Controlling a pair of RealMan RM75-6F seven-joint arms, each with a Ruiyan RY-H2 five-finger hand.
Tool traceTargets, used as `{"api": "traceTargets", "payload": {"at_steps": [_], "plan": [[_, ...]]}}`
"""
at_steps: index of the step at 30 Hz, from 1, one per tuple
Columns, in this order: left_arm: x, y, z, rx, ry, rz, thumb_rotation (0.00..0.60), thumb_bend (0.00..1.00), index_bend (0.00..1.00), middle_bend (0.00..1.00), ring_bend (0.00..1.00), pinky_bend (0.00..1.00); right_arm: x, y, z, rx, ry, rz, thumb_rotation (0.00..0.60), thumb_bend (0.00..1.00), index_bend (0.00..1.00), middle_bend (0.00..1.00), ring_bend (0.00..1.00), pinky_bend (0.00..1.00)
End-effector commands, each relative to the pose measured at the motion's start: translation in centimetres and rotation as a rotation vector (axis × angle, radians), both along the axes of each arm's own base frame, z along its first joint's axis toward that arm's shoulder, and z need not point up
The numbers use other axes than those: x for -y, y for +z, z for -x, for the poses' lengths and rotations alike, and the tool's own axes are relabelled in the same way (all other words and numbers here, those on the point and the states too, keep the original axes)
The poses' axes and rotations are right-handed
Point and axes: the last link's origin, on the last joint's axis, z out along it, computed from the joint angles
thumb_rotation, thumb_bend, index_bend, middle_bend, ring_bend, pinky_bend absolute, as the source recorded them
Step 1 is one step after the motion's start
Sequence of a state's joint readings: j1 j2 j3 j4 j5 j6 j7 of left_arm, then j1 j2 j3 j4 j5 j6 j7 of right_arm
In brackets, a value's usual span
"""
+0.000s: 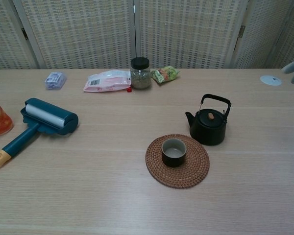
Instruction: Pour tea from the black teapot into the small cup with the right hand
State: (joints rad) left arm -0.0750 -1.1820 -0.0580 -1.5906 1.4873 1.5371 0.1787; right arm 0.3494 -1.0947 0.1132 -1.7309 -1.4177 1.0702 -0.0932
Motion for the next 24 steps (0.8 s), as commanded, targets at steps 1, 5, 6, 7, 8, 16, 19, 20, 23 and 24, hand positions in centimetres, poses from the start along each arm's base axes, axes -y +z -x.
{"api": "traceTargets", "payload": {"at_steps": [1, 5, 6, 7, 8, 16, 19, 20, 23, 24], "plan": [[0.0, -0.1, -0.1, 0.001, -0.004, 0.001, 0.600, 0.20, 0.08, 0.10, 0.12, 0.08, 1.6, -0.4, -1.0, -0.003, 0.008, -0.019, 0.600, 0.06, 0.16, 0.25, 0.12, 0.14], [0.1, 0.0, -0.2, 0.000, -0.004, -0.001, 0.600, 0.20, 0.08, 0.10, 0.12, 0.08, 3.4, -0.7, -1.8, -0.009, 0.008, -0.035, 0.600, 0.03, 0.16, 0.25, 0.12, 0.14], [0.1, 0.0, -0.2, -0.001, -0.005, -0.001, 0.600, 0.20, 0.08, 0.10, 0.12, 0.08, 3.9, -0.8, -2.0, -0.010, 0.007, -0.039, 0.600, 0.02, 0.16, 0.25, 0.12, 0.14], [0.1, 0.0, -0.2, -0.002, -0.005, -0.002, 0.600, 0.20, 0.08, 0.10, 0.12, 0.08, 4.5, -0.9, -2.2, -0.010, 0.003, -0.046, 0.600, 0.02, 0.16, 0.25, 0.12, 0.14], [0.1, 0.0, -0.2, -0.002, -0.006, -0.002, 0.600, 0.20, 0.08, 0.10, 0.12, 0.08, 4.9, -1.1, -2.3, -0.012, -0.001, -0.053, 0.600, 0.01, 0.16, 0.25, 0.12, 0.14], [0.4, 0.0, -0.3, -0.003, -0.003, -0.002, 0.600, 0.20, 0.08, 0.10, 0.12, 0.08, 8.2, -2.9, -2.9, -0.023, -0.036, -0.102, 0.600, 0.00, 0.16, 0.25, 0.11, 0.14], [0.4, 0.0, -0.3, -0.004, -0.002, -0.001, 0.600, 0.20, 0.08, 0.10, 0.12, 0.08, 9.1, -3.8, -3.3, -0.019, -0.041, -0.121, 0.600, 0.00, 0.16, 0.24, 0.08, 0.12], [0.4, 0.0, -0.3, -0.005, -0.002, -0.001, 0.600, 0.20, 0.08, 0.10, 0.12, 0.08, 9.4, -4.0, -3.5, -0.018, -0.042, -0.127, 0.600, 0.00, 0.16, 0.23, 0.07, 0.11], [0.4, 0.0, -0.3, -0.010, 0.001, 0.000, 0.600, 0.20, 0.08, 0.10, 0.12, 0.08, 9.9, -4.6, -4.0, -0.020, -0.045, -0.153, 0.600, 0.00, 0.16, 0.22, 0.04, 0.09], [0.4, 0.0, -0.3, -0.014, 0.002, 0.000, 0.600, 0.20, 0.08, 0.10, 0.12, 0.08, 10.1, -4.8, -4.2, -0.021, -0.045, -0.165, 0.600, 0.00, 0.15, 0.22, 0.04, 0.08]]}}
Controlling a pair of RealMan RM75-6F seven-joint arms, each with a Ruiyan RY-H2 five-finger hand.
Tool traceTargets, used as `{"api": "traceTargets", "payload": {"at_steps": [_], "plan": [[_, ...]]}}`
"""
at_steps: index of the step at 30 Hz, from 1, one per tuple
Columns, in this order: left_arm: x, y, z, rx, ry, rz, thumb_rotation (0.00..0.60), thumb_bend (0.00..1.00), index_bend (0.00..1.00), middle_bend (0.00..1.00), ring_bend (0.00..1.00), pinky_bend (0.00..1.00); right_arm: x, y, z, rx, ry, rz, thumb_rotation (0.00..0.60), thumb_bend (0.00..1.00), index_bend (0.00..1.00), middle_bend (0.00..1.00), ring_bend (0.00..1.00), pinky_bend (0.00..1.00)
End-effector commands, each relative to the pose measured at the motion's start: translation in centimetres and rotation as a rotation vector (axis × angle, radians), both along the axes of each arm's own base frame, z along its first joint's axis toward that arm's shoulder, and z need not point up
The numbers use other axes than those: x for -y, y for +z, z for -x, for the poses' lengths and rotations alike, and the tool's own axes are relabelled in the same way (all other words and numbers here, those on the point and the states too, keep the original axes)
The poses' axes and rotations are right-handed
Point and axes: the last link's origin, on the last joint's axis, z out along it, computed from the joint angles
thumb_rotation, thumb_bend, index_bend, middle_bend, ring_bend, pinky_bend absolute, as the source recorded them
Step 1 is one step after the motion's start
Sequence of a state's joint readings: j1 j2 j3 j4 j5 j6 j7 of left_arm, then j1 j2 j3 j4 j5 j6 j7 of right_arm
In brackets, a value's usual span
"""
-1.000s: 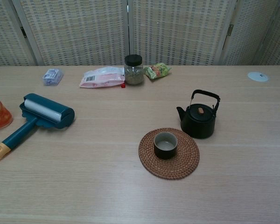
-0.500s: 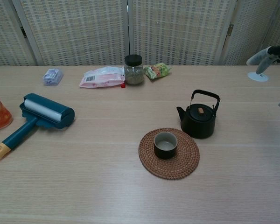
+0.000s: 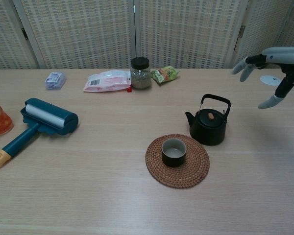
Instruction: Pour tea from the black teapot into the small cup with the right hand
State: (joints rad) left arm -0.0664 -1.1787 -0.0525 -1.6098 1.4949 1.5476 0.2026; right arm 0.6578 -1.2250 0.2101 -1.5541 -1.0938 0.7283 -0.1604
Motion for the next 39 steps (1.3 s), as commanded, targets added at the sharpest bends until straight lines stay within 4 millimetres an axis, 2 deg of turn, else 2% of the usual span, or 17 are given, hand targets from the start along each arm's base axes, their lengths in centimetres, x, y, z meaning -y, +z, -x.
{"api": "traceTargets", "payload": {"at_steps": [1, 6, 12, 16, 27, 39], "plan": [[0.0, 0.0, 0.0, -0.007, 0.002, 0.000, 0.600, 0.20, 0.08, 0.10, 0.12, 0.08, 0.6, -0.6, -0.6, -0.003, -0.002, -0.027, 0.600, 0.00, 0.15, 0.22, 0.03, 0.08], [0.1, -0.1, 0.0, -0.005, 0.005, 0.003, 0.600, 0.20, 0.08, 0.10, 0.12, 0.08, 1.8, -1.6, -1.5, 0.001, -0.013, -0.069, 0.600, 0.00, 0.13, 0.22, 0.02, 0.07], [0.0, -0.1, -0.1, -0.008, 0.003, 0.004, 0.600, 0.20, 0.08, 0.10, 0.12, 0.08, 2.9, -2.6, -2.1, -0.009, -0.023, -0.095, 0.600, 0.06, 0.11, 0.22, 0.02, 0.07], [-0.1, -0.2, -0.2, -0.008, 0.000, 0.005, 0.600, 0.20, 0.08, 0.10, 0.12, 0.07, 3.7, -3.5, -2.2, -0.001, -0.044, -0.103, 0.600, 0.06, 0.11, 0.23, 0.02, 0.07], [-0.2, -0.4, -0.2, -0.014, 0.004, 0.009, 0.600, 0.20, 0.08, 0.10, 0.12, 0.07, 4.7, -5.6, -1.8, 0.022, -0.102, -0.144, 0.600, 0.05, 0.10, 0.23, 0.02, 0.07], [-0.1, -0.3, -0.1, -0.015, 0.006, 0.008, 0.600, 0.20, 0.08, 0.10, 0.12, 0.07, 4.8, -6.5, -1.5, 0.068, -0.148, -0.175, 0.600, 0.05, 0.10, 0.24, 0.02, 0.07]]}}
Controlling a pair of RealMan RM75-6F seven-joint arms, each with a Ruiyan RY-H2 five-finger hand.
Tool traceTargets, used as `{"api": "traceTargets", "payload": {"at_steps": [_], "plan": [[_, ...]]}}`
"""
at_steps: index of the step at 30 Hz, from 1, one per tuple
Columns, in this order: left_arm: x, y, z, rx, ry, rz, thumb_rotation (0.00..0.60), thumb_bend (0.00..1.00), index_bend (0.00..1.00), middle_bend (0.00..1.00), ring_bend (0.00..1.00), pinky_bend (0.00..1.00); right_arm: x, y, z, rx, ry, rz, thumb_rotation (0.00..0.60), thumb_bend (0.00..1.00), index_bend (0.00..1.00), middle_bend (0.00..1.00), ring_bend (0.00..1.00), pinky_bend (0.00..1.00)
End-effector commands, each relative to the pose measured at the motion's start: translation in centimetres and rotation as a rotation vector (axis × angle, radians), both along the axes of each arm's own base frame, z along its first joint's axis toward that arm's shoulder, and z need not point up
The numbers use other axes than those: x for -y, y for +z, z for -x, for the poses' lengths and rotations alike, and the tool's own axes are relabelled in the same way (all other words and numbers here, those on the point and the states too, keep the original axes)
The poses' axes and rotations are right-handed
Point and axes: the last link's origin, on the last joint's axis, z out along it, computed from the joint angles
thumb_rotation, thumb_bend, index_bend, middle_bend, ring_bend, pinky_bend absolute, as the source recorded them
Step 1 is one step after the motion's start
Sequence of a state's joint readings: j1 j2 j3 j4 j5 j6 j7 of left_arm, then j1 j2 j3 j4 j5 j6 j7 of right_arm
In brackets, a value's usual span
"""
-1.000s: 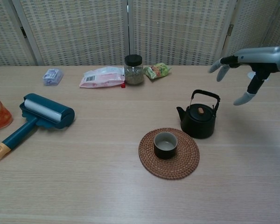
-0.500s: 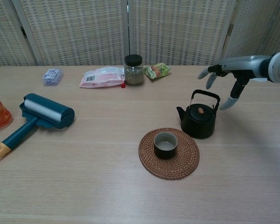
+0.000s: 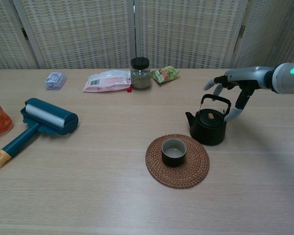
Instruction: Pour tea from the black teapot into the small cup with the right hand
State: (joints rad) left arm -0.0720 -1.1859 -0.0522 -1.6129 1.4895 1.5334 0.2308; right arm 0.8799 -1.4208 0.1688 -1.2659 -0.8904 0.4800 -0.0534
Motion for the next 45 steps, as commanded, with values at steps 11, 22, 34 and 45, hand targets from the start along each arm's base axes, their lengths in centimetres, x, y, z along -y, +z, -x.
{"api": "traceTargets", "payload": {"at_steps": [11, 22, 34, 45], "plan": [[0.4, 0.3, 0.2, 0.001, 0.004, -0.010, 0.600, 0.20, 0.08, 0.10, 0.12, 0.07, 0.0, 0.0, -0.3, 0.155, -0.091, -0.008, 0.600, 0.05, 0.10, 0.30, 0.02, 0.07], [0.5, 0.4, 0.1, 0.000, -0.001, -0.012, 0.600, 0.20, 0.08, 0.10, 0.12, 0.07, -1.5, 2.0, -1.4, 0.220, -0.039, -0.016, 0.600, 0.06, 0.10, 0.32, 0.02, 0.07], [0.7, 0.5, 0.0, 0.001, -0.005, -0.016, 0.600, 0.20, 0.08, 0.10, 0.12, 0.06, -5.2, 3.0, -2.3, 0.164, 0.102, -0.089, 0.600, 0.06, 0.10, 0.32, 0.04, 0.07], [0.9, 0.5, -0.1, 0.005, -0.008, -0.022, 0.600, 0.20, 0.08, 0.10, 0.12, 0.06, -7.0, 2.8, -4.2, 0.114, 0.243, -0.079, 0.600, 0.06, 0.10, 0.28, 0.04, 0.07]]}}
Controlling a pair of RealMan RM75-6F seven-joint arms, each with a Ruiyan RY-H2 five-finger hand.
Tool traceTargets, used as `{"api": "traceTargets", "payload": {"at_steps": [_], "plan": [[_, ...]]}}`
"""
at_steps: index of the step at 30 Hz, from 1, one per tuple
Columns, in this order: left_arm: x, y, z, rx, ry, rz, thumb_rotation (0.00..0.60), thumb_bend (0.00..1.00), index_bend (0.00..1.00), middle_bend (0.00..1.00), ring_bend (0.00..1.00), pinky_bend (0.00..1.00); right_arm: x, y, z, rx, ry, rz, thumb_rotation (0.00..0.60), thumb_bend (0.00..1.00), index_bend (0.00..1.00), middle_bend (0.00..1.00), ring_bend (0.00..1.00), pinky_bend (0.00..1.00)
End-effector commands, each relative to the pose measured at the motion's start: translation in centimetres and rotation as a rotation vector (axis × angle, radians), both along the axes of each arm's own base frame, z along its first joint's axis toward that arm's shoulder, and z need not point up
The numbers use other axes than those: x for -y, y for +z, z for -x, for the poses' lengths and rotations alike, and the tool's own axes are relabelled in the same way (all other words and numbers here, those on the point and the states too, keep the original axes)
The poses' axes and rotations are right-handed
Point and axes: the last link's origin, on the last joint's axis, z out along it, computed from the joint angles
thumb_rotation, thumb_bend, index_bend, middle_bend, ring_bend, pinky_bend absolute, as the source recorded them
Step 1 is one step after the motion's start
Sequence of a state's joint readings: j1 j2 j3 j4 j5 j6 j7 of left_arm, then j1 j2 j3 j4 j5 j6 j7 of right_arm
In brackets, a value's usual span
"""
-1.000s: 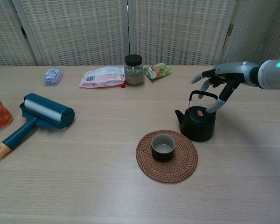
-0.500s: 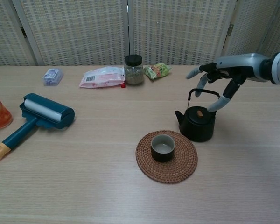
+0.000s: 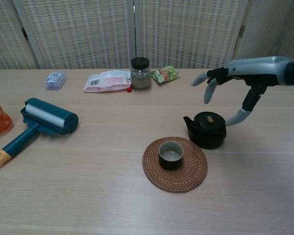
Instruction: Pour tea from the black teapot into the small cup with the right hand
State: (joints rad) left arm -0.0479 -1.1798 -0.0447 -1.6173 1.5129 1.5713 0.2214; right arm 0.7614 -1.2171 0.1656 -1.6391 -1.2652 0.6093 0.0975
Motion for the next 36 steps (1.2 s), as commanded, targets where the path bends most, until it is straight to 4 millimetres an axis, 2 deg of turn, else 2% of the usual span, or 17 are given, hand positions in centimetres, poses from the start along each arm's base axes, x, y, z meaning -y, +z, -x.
{"api": "traceTargets", "payload": {"at_steps": [1, 8, 22, 27, 36], "plan": [[0.0, 0.0, 0.0, -0.001, 0.001, -0.002, 0.600, 0.20, 0.08, 0.10, 0.12, 0.06, -0.6, -0.6, -0.8, -0.002, 0.039, -0.015, 0.600, 0.06, 0.10, 0.28, 0.04, 0.07], [0.3, 0.1, 0.1, 0.001, 0.006, -0.006, 0.600, 0.20, 0.08, 0.10, 0.12, 0.06, -1.2, -2.3, -2.3, -0.064, 0.149, -0.055, 0.600, 0.01, 0.10, 0.27, 0.04, 0.07], [0.7, 0.2, 0.6, 0.006, 0.016, -0.012, 0.600, 0.20, 0.08, 0.10, 0.12, 0.06, -1.0, -5.2, -2.2, -0.178, 0.207, -0.071, 0.600, 0.00, 0.10, 0.27, 0.04, 0.07], [0.7, 0.2, 0.7, 0.008, 0.017, -0.012, 0.600, 0.20, 0.08, 0.10, 0.12, 0.06, -1.2, -5.4, -1.8, -0.202, 0.211, -0.077, 0.600, 0.00, 0.10, 0.29, 0.04, 0.07], [0.7, 0.1, 0.6, 0.009, 0.011, -0.011, 0.600, 0.20, 0.08, 0.10, 0.12, 0.06, -1.6, -4.3, 0.0, -0.252, 0.201, -0.065, 0.600, 0.00, 0.10, 0.36, 0.04, 0.07]]}}
